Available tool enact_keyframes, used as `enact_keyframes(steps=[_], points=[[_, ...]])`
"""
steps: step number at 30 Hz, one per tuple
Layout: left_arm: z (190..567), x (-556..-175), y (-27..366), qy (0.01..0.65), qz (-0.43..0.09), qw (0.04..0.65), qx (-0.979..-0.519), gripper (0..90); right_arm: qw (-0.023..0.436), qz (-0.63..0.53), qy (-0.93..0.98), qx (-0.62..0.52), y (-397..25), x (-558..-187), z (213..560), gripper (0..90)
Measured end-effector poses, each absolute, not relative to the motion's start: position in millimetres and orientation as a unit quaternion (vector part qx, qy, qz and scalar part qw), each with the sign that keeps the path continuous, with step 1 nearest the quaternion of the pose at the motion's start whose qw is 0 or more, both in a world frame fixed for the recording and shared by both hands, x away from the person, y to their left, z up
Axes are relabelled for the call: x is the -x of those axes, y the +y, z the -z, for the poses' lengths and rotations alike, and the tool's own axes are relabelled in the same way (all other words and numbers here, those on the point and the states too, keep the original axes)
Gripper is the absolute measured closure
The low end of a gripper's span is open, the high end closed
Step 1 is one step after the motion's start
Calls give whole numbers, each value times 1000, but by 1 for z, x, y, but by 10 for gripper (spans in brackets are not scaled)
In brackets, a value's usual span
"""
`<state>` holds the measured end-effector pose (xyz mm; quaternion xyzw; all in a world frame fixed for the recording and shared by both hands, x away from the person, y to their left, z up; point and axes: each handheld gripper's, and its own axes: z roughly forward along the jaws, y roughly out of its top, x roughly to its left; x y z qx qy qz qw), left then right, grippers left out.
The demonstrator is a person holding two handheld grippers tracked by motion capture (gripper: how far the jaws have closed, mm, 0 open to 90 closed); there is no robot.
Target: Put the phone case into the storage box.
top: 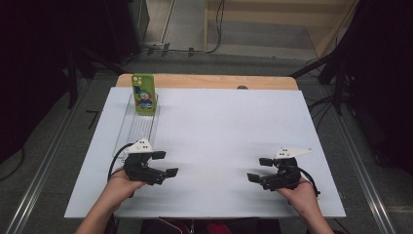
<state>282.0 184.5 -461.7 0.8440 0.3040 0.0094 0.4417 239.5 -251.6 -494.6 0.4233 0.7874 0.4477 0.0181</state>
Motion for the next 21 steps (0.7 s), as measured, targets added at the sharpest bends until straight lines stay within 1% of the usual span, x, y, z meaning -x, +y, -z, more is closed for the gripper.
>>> enact_keyframes(steps=[21], points=[[471,-263,194,299,-9,432,-851,161,17,-446,788,-424,-252,-240,496,118]])
